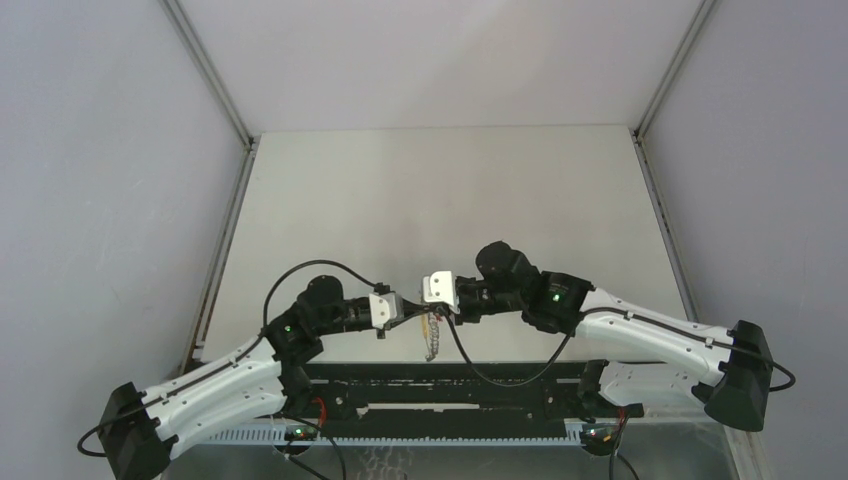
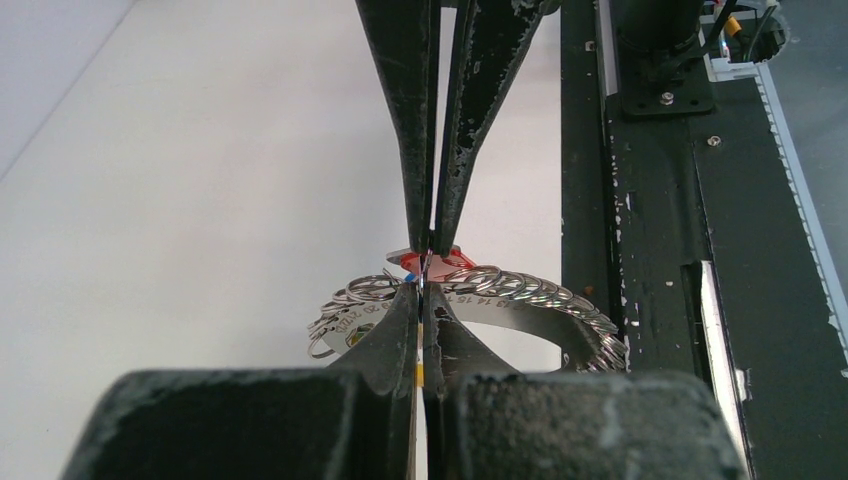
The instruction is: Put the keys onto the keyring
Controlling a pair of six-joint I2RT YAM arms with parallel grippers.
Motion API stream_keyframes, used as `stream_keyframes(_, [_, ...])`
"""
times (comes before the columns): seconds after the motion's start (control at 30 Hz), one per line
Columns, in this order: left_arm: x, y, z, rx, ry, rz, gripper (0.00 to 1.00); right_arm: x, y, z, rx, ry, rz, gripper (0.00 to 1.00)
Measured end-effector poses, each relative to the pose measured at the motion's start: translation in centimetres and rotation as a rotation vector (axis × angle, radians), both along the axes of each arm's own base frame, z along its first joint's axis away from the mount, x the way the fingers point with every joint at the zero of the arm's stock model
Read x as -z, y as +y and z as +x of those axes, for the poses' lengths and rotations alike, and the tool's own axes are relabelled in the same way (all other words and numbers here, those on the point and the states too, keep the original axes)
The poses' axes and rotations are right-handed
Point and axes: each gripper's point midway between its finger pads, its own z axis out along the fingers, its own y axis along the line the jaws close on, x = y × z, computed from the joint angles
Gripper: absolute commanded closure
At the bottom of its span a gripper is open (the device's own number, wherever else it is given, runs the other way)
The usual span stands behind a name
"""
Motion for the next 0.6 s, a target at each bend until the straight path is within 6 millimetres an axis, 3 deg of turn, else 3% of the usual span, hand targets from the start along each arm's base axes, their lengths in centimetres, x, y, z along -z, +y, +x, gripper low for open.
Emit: stream_keyframes(0.6, [0.78,0.19,0.73,-0.05,0.045,0.018,1.0,0.28,0.29,-0.07,-0.012,-0.066,-0.016,1.0])
